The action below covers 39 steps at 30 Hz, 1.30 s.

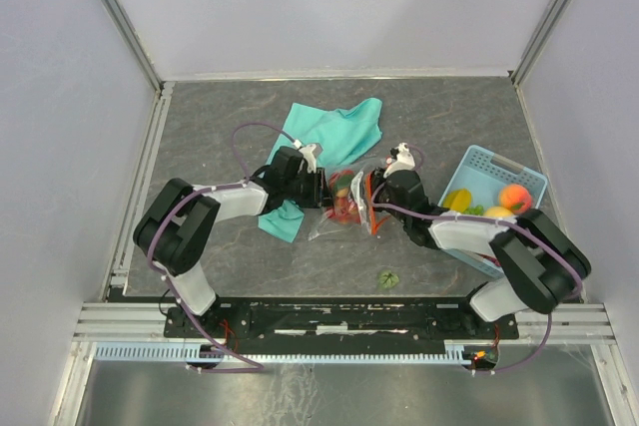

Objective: Open the zip-top bag and remove the fake food

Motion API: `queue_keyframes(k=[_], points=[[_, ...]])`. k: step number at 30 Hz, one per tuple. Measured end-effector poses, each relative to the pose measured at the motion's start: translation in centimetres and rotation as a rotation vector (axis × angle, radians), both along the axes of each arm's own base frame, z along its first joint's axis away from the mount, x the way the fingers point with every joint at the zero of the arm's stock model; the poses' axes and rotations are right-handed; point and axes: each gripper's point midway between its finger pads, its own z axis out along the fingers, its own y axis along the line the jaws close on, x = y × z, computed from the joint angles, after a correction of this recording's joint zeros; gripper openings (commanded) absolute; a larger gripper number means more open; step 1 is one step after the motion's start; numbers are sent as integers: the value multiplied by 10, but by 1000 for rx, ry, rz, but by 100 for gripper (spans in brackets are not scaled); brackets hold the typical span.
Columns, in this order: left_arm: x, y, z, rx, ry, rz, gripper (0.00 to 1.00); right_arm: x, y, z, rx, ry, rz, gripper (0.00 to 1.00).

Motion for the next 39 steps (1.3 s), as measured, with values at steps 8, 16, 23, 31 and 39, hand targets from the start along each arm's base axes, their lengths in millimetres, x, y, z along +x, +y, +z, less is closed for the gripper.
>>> queue_keyframes(k=[8, 16, 23, 31, 39], points=[[-8, 10, 6, -54, -1, -3, 29, -20, -18, 18, -5, -55, 12, 11], [-15, 11, 7, -104, 23, -18, 29, -24, -23, 5, -33, -33, 5, 25], [-17, 9, 7, -117, 32, -28, 29, -11, -16, -12, -77, 13, -2, 67], [-21, 11, -7, -95, 84, -33, 18, 10, -2, -17, -108, 30, -3, 58], [-16, 11, -10, -71, 87, -41, 11, 30, 11, -26, -131, 42, 3, 40]])
